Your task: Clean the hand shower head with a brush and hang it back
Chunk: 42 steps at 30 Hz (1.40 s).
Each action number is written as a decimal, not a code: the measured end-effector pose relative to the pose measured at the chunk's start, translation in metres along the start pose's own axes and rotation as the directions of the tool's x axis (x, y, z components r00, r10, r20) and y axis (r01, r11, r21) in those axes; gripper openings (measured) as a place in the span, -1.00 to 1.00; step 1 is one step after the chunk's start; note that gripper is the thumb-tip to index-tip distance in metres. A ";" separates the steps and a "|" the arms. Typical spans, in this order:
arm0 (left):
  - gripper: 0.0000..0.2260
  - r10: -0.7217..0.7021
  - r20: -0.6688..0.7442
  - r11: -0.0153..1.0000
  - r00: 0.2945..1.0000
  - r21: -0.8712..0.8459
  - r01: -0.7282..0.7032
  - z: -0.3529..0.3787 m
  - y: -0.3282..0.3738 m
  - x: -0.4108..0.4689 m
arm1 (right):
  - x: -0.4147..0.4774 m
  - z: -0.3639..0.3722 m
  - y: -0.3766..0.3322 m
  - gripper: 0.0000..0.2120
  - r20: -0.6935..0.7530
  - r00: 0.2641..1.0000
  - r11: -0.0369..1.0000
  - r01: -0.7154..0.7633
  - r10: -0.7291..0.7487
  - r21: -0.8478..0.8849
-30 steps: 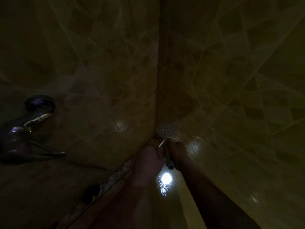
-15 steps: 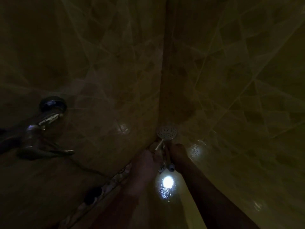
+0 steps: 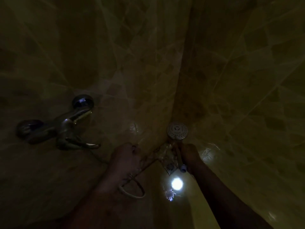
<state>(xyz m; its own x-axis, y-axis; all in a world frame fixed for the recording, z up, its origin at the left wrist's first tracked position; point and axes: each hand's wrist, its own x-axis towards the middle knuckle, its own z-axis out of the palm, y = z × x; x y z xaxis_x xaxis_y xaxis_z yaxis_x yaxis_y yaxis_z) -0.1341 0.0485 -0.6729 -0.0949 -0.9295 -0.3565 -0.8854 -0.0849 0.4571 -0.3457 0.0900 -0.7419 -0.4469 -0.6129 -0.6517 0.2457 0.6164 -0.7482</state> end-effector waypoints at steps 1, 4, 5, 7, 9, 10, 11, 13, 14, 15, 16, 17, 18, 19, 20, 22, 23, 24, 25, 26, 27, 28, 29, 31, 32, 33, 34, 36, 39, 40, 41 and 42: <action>-0.74 -0.002 0.011 1.000 1.000 -0.008 0.002 -0.009 -0.009 0.006 | -0.002 0.002 -0.001 -0.68 0.002 1.000 1.000 0.001 -0.001 0.008; -0.75 0.009 0.112 1.000 0.994 -0.008 -0.009 -0.030 -0.033 0.019 | -0.011 0.010 -0.008 -0.70 0.028 1.000 1.000 0.006 -0.007 0.021; -0.74 0.022 0.157 1.000 0.987 -0.011 -0.021 -0.033 -0.037 0.022 | -0.013 0.013 -0.010 -0.71 0.041 0.999 1.000 0.009 -0.010 0.024; -0.67 0.064 0.195 0.998 0.979 -0.011 -0.063 -0.035 -0.041 0.029 | -0.016 0.018 -0.014 -0.72 0.060 0.998 0.999 0.015 -0.017 0.034; -0.68 0.087 0.205 0.996 0.975 0.005 -0.090 -0.035 -0.042 0.037 | -0.014 0.022 -0.017 -0.71 0.062 0.997 0.999 0.036 -0.037 0.020; -0.69 0.088 0.218 0.996 0.972 0.008 -0.092 -0.036 -0.042 0.041 | -0.016 0.023 -0.021 -0.68 0.055 0.997 0.999 0.051 -0.052 0.007; -0.66 0.087 0.223 0.996 0.971 0.009 -0.091 -0.037 -0.042 0.046 | -0.013 0.023 -0.023 -0.64 0.050 0.996 0.997 0.075 -0.074 -0.012; -0.63 0.066 0.207 0.998 0.976 -0.002 -0.067 -0.038 -0.042 0.054 | -0.012 0.023 -0.028 -0.61 0.051 0.992 0.993 0.115 -0.113 -0.025; -0.64 0.057 0.200 0.998 0.978 -0.014 -0.055 -0.038 -0.042 0.057 | -0.014 0.022 -0.032 -0.63 0.055 0.990 0.991 0.131 -0.130 -0.013; -0.67 0.050 0.195 0.999 0.979 -0.028 -0.045 -0.038 -0.044 0.059 | -0.010 0.021 -0.032 -0.65 0.065 0.987 0.989 0.146 -0.146 0.001; -0.70 0.043 0.191 0.998 0.981 -0.046 -0.035 -0.036 -0.045 0.060 | -0.010 0.021 -0.034 -0.67 0.071 0.986 0.988 0.151 -0.152 0.023; -0.71 0.047 0.180 0.998 0.982 -0.058 -0.037 -0.035 -0.046 0.061 | -0.009 0.020 -0.036 -0.68 0.085 0.984 0.987 0.154 -0.158 0.045; -0.72 0.057 0.172 0.997 0.983 -0.065 -0.047 -0.035 -0.046 0.060 | -0.012 0.018 -0.039 -0.68 0.105 0.981 0.985 0.156 -0.163 0.069; -0.73 0.074 0.171 0.995 0.982 -0.076 -0.062 -0.035 -0.046 0.058 | -0.011 0.016 -0.041 -0.66 0.122 0.977 0.982 0.166 -0.177 0.092; -0.73 0.091 0.178 0.993 0.980 -0.085 -0.077 -0.035 -0.044 0.056 | -0.012 0.014 -0.045 -0.65 0.134 0.973 0.977 0.172 -0.188 0.123; -0.73 0.112 0.174 0.990 0.978 -0.104 -0.095 -0.035 -0.040 0.051 | -0.014 0.008 -0.054 -0.65 0.153 0.966 0.966 0.181 -0.210 0.185; -0.72 0.114 0.162 0.989 0.980 -0.113 -0.097 -0.034 -0.037 0.048 | -0.015 0.004 -0.058 -0.66 0.164 0.960 0.960 0.195 -0.229 0.201; -0.71 0.118 0.151 0.988 0.981 -0.121 -0.100 -0.032 -0.034 0.044 | -0.017 0.000 -0.064 -0.67 0.168 0.955 0.955 0.209 -0.246 0.211; -0.72 0.134 0.146 0.984 0.980 -0.133 -0.115 -0.029 -0.031 0.039 | -0.018 -0.005 -0.070 -0.68 0.169 0.948 0.948 0.232 -0.271 0.220; -0.73 0.144 0.148 0.983 0.978 -0.136 -0.124 -0.027 -0.027 0.034 | -0.022 -0.010 -0.077 -0.70 0.166 0.939 0.936 0.259 -0.302 0.237; -0.73 0.149 0.142 0.981 0.978 -0.144 -0.129 -0.024 -0.024 0.028 | -0.027 -0.016 -0.086 -0.72 0.167 0.925 0.922 0.294 -0.341 0.251; -0.70 0.152 0.142 0.979 0.978 -0.160 -0.129 -0.021 -0.021 0.024 | -0.031 -0.022 -0.092 -0.75 0.175 0.911 0.909 0.322 -0.374 0.266; -0.66 0.167 0.151 0.970 0.974 -0.204 -0.135 -0.019 -0.016 0.019 | -0.035 -0.029 -0.100 -0.77 0.185 0.896 0.898 0.350 -0.404 0.267; -0.58 0.207 0.159 0.937 0.965 -0.315 -0.149 -0.013 -0.006 0.010 | -0.047 -0.045 -0.114 -0.79 0.188 0.881 0.889 0.385 -0.435 0.249; -0.55 0.217 0.159 0.928 0.963 -0.341 -0.153 -0.011 0.003 0.004 | -0.053 -0.055 -0.121 -0.80 0.191 0.874 0.885 0.398 -0.446 0.244; -0.55 0.223 0.152 0.921 0.963 -0.355 -0.158 -0.011 0.012 -0.002 | -0.058 -0.063 -0.126 -0.81 0.193 0.869 0.882 0.409 -0.455 0.235; -0.58 0.236 0.138 0.917 0.962 -0.361 -0.173 -0.008 0.020 -0.006 | -0.064 -0.072 -0.132 -0.82 0.177 0.866 0.875 0.425 -0.467 0.233; -0.65 0.259 0.114 0.903 0.959 -0.382 -0.198 -0.005 0.042 -0.021 | -0.078 -0.092 -0.142 -0.84 0.136 0.859 0.858 0.456 -0.494 0.237; -0.69 0.326 0.130 0.850 0.936 -0.474 -0.231 0.002 0.071 -0.044 | -0.102 -0.120 -0.160 -0.79 0.102 0.855 0.850 0.479 -0.508 0.220; -0.71 0.345 0.141 0.835 0.928 -0.497 -0.235 0.004 0.080 -0.052 | -0.110 -0.131 -0.166 -0.81 0.091 0.847 0.841 0.498 -0.524 0.209; -0.73 0.366 0.155 0.823 0.918 -0.514 -0.241 0.004 0.091 -0.061 | -0.120 -0.143 -0.173 -0.83 0.076 0.833 0.827 0.527 -0.549 0.197; -0.74 0.391 0.166 0.807 0.905 -0.534 -0.251 0.003 0.103 -0.072 | -0.128 -0.155 -0.179 -0.83 0.059 0.816 0.809 0.556 -0.575 0.190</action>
<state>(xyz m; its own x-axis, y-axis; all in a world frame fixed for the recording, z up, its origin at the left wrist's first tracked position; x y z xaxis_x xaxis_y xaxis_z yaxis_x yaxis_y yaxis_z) -0.2198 0.1079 -0.6022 -0.5078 -0.8150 -0.2793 -0.4479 -0.0271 0.8937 -0.4659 0.1344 -0.5051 -0.4556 -0.8835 -0.1089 0.1134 0.0637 -0.9915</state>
